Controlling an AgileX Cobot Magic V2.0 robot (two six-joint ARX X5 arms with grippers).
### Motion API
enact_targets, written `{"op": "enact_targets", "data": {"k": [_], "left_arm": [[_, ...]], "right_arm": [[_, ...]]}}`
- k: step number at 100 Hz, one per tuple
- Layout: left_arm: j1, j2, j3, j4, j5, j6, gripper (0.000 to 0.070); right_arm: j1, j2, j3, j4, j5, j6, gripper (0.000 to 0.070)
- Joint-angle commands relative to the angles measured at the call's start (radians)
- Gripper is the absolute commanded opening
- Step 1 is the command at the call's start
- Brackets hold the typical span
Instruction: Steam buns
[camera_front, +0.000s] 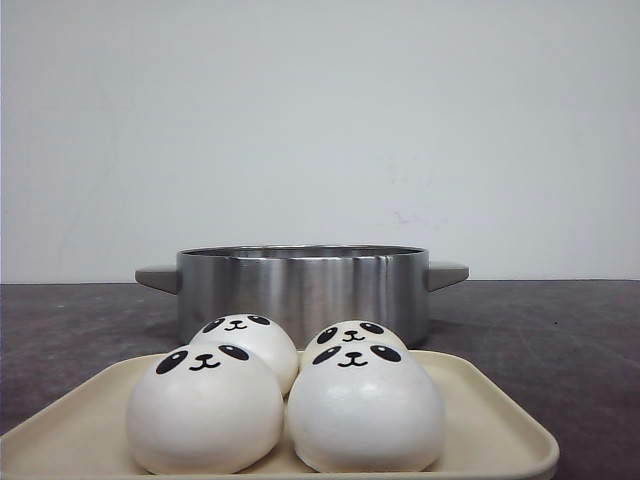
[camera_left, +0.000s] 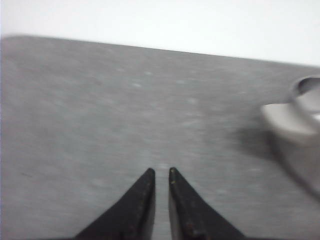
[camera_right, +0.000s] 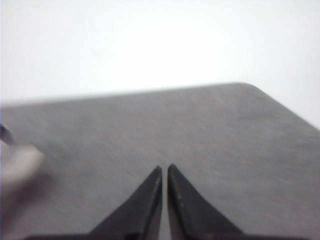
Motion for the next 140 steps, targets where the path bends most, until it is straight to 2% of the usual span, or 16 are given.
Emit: {"op": "enact_targets", "data": {"k": [1, 9, 15, 24, 41, 56, 60, 62, 65, 72, 75, 86, 100, 110, 126, 140], "left_arm": [[0.001, 0.002, 0.007, 0.003, 0.017, -0.268, 0.0000], [0.001, 0.002, 0.035, 0.031, 0.055, -0.382, 0.0001], [0.001, 0.005, 0.076, 0.064, 0.091, -0.388, 0.0004], [0.001, 0.048, 0.198, 0.047, 0.124, -0.288, 0.0006], [0.001, 0.306, 0.531, -0.070, 0.138, -0.090, 0.0004], [0.001, 0.503, 0.787, -0.166, 0.217, -0.065, 0.0011], [0.001, 0.537, 0.831, -0.173, 0.240, -0.064, 0.0087], [0.001, 0.552, 0.850, -0.174, 0.251, -0.064, 0.0164], [0.001, 0.572, 0.872, -0.175, 0.266, -0.064, 0.0318], [0.001, 0.606, 0.908, -0.175, 0.294, -0.066, 0.0691], [0.001, 0.616, 0.915, -0.174, 0.311, -0.069, 0.0700], [-0.001, 0.634, 0.918, -0.190, 0.380, -0.069, 0.0700], [-0.034, 0.653, 0.918, -0.252, 0.380, -0.068, 0.0700], [-0.068, 0.670, 0.918, -0.283, 0.380, -0.068, 0.0700], [-0.112, 0.699, 0.918, -0.302, 0.380, -0.068, 0.0700], [-0.139, 0.716, 0.918, -0.308, 0.380, -0.068, 0.0700]], "right_arm": [[0.001, -0.002, 0.001, 0.089, -0.048, 0.176, 0.0008], [0.001, -0.002, 0.011, 0.157, -0.079, 0.283, 0.0006], [0.001, 0.000, 0.063, 0.125, -0.100, 0.301, 0.0005], [0.001, 0.029, 0.215, -0.030, -0.097, 0.262, 0.0005], [0.001, 0.250, 0.584, -0.276, -0.090, 0.056, 0.0006], [0.001, 0.417, 0.843, -0.414, -0.122, -0.010, 0.0006], [0.001, 0.444, 0.886, -0.426, -0.159, -0.005, 0.0018], [0.001, 0.457, 0.902, -0.427, -0.180, -0.003, 0.0048], [0.001, 0.473, 0.923, -0.427, -0.214, 0.001, 0.0157], [0.001, 0.502, 0.959, -0.428, -0.277, 0.023, 0.0574], [0.001, 0.515, 0.970, -0.428, -0.302, 0.039, 0.0696], [0.007, 0.563, 0.993, -0.429, -0.414, 0.094, 0.0700], [0.070, 0.650, 0.996, -0.462, -0.432, 0.073, 0.0696], [0.185, 0.740, 0.996, -0.521, -0.382, 0.067, 0.0682], [0.452, 0.912, 0.996, -0.647, -0.219, 0.070, 0.0673], [0.614, 1.085, 0.996, -0.720, -0.182, 0.129, 0.0650]]}}
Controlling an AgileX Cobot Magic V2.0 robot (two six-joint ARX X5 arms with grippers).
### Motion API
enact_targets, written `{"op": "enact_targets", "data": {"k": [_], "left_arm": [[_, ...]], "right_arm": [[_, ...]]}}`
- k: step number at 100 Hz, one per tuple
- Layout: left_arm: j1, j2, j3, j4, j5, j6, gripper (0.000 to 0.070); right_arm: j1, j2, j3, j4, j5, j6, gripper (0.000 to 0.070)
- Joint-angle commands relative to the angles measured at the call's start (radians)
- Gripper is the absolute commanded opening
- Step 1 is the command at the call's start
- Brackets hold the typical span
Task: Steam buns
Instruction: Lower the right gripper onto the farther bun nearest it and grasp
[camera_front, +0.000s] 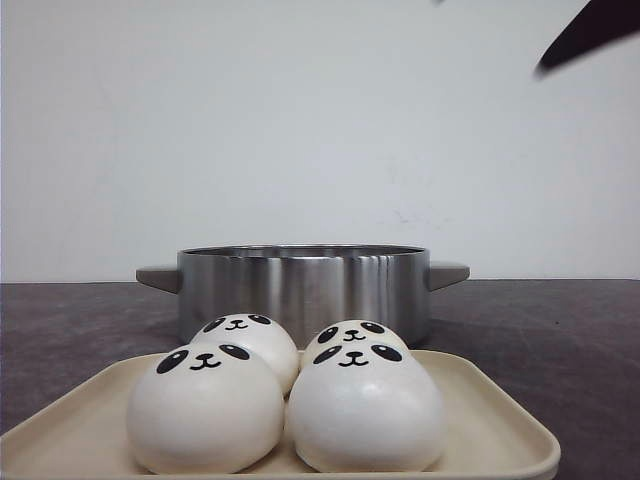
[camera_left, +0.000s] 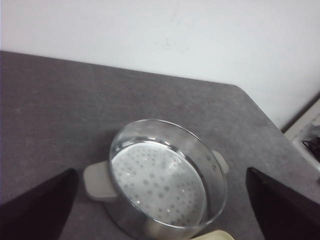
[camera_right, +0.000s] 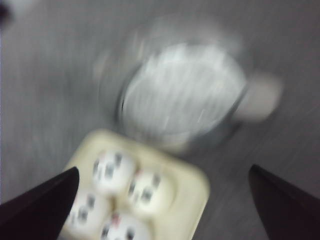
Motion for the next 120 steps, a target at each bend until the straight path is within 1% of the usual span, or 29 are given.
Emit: {"op": "enact_targets", "data": {"k": [1, 12, 26, 49, 62, 65, 69, 73, 77, 87, 88, 107, 120], "left_arm": [[-0.009, 0.010, 0.013, 0.002, 0.008, 0.006, 0.0700], [-0.021, 0.012, 0.013, -0.017, 0.008, 0.006, 0.0700], [-0.036, 0.011, 0.013, -0.033, 0.008, 0.006, 0.0700], [-0.075, 0.011, 0.013, -0.033, 0.008, 0.006, 0.0700], [-0.093, 0.011, 0.013, -0.034, 0.008, 0.006, 0.0700], [-0.098, 0.011, 0.013, -0.034, 0.008, 0.005, 0.0700], [-0.103, 0.011, 0.013, -0.035, 0.008, 0.005, 0.0700], [-0.108, 0.011, 0.013, -0.035, 0.008, 0.005, 0.0700], [-0.113, 0.011, 0.013, -0.036, 0.008, 0.006, 0.0700], [-0.124, 0.011, 0.013, -0.038, 0.008, 0.006, 0.0700], [-0.125, 0.011, 0.013, -0.037, 0.008, 0.006, 0.0700], [-0.132, 0.011, 0.013, -0.038, 0.008, 0.004, 0.0700], [-0.132, 0.011, 0.013, -0.037, 0.008, 0.003, 0.0700]], "right_arm": [[0.066, 0.082, 0.012, -0.011, 0.007, 0.051, 0.0647], [0.137, 0.214, 0.012, -0.010, 0.003, 0.103, 0.0618], [0.183, 0.360, 0.012, 0.021, 0.003, 0.114, 0.0618], [0.190, 0.553, 0.012, 0.135, 0.004, 0.131, 0.0618], [0.182, 0.616, 0.012, 0.187, 0.026, 0.160, 0.0614], [0.180, 0.626, 0.012, 0.194, 0.026, 0.169, 0.0605], [0.178, 0.639, 0.012, 0.198, 0.027, 0.177, 0.0554], [0.176, 0.649, 0.012, 0.198, 0.026, 0.182, 0.0466], [0.176, 0.655, 0.012, 0.197, 0.026, 0.182, 0.0350], [0.176, 0.655, 0.012, 0.196, 0.025, 0.182, 0.0019], [0.176, 0.655, 0.012, 0.198, 0.025, 0.182, 0.0000], [0.177, 0.621, 0.029, 0.197, 0.014, 0.197, 0.0004], [0.201, 0.510, 0.102, 0.149, -0.081, 0.196, 0.0004]]}}
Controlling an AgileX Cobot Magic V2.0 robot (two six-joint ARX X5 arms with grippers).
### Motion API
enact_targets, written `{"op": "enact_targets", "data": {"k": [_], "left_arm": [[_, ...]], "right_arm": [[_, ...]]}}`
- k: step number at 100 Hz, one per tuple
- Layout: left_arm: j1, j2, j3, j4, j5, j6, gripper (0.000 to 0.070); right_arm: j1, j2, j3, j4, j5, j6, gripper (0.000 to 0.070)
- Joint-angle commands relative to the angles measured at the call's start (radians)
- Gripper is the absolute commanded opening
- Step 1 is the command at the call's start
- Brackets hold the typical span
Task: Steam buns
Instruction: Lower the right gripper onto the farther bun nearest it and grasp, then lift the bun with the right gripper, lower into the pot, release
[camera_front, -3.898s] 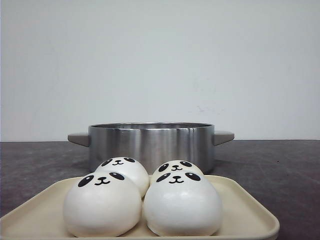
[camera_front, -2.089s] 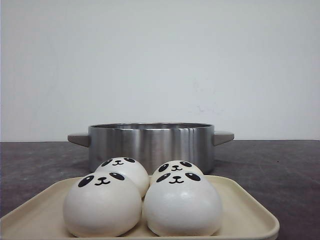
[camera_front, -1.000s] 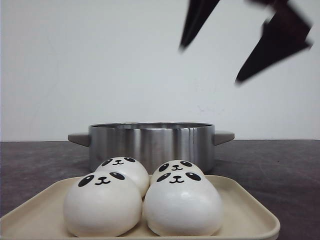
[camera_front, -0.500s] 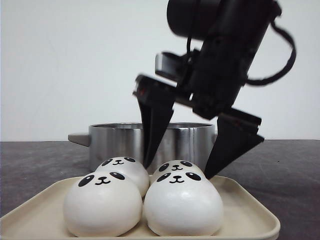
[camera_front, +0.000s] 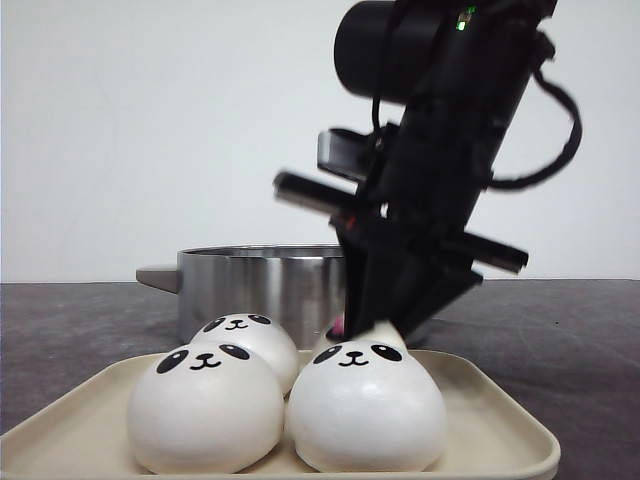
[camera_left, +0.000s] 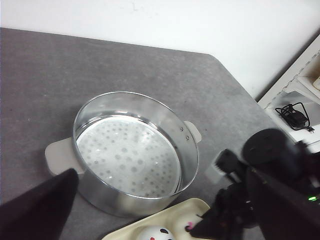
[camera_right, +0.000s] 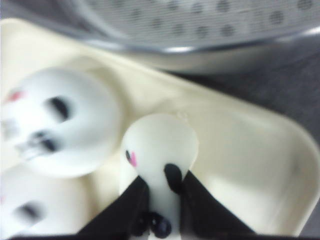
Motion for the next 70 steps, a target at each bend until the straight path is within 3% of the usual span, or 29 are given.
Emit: {"op": "enact_targets", "data": {"k": [1, 12, 32, 48, 70], "left_arm": [[-0.004, 0.004, 0.013, 0.011, 0.008, 0.003, 0.0700], [-0.004, 0.004, 0.013, 0.011, 0.008, 0.003, 0.0700], [-0.004, 0.005, 0.013, 0.017, 0.008, 0.002, 0.0700], [-0.004, 0.009, 0.013, 0.029, 0.008, 0.002, 0.0700], [-0.004, 0.011, 0.013, 0.040, 0.008, 0.002, 0.0700]], "right_arm": [[0.030, -0.079, 0.083, -0.002, -0.056, 0.010, 0.0004], [0.058, -0.179, 0.196, -0.038, -0.060, -0.016, 0.0004], [0.031, -0.195, 0.437, -0.026, 0.141, -0.145, 0.0004], [-0.068, -0.065, 0.537, -0.027, 0.130, -0.199, 0.0004], [-0.156, 0.164, 0.543, 0.050, 0.172, -0.228, 0.0004]]}}
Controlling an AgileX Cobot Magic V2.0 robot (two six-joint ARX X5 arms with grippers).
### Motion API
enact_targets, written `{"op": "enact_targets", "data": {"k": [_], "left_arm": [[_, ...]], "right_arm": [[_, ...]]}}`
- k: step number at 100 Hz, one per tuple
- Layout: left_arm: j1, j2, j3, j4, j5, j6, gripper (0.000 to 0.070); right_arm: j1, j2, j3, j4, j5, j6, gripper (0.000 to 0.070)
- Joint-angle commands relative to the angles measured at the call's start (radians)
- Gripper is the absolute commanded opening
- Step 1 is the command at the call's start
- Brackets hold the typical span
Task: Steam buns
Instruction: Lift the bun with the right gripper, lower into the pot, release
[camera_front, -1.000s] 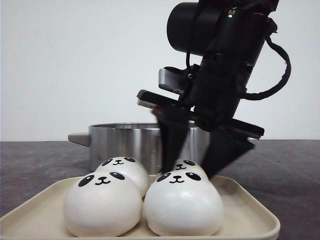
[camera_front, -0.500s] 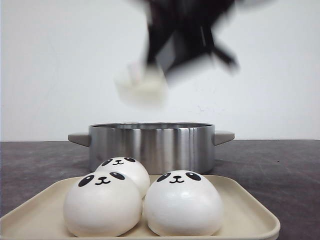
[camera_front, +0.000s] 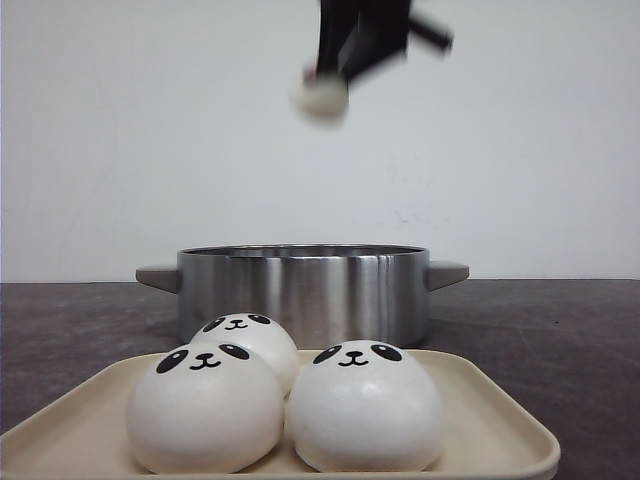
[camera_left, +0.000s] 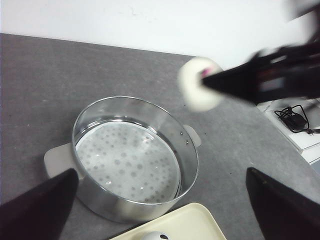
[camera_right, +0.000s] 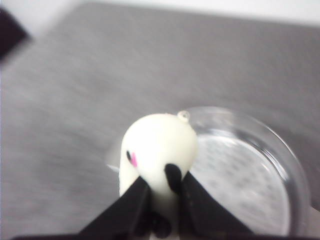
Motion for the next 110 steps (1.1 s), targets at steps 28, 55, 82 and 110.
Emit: {"op": "enact_targets", "data": {"k": [28, 55, 82, 110], "left_arm": [[-0.004, 0.005, 0.013, 0.010, 0.008, 0.002, 0.0700], [-0.004, 0.005, 0.013, 0.009, 0.008, 0.002, 0.0700], [-0.004, 0.005, 0.013, 0.009, 0.008, 0.002, 0.0700], [-0.008, 0.010, 0.013, -0.053, 0.008, -0.008, 0.0700]], "right_arm": [[-0.041, 0.295, 0.014, 0.112, 0.068, -0.016, 0.0004], [-0.049, 0.336, 0.014, 0.108, 0.090, -0.012, 0.0245], [-0.062, 0.333, 0.017, 0.093, 0.106, 0.045, 0.0302], [-0.069, 0.282, 0.185, -0.126, 0.072, 0.016, 0.0000]]}}
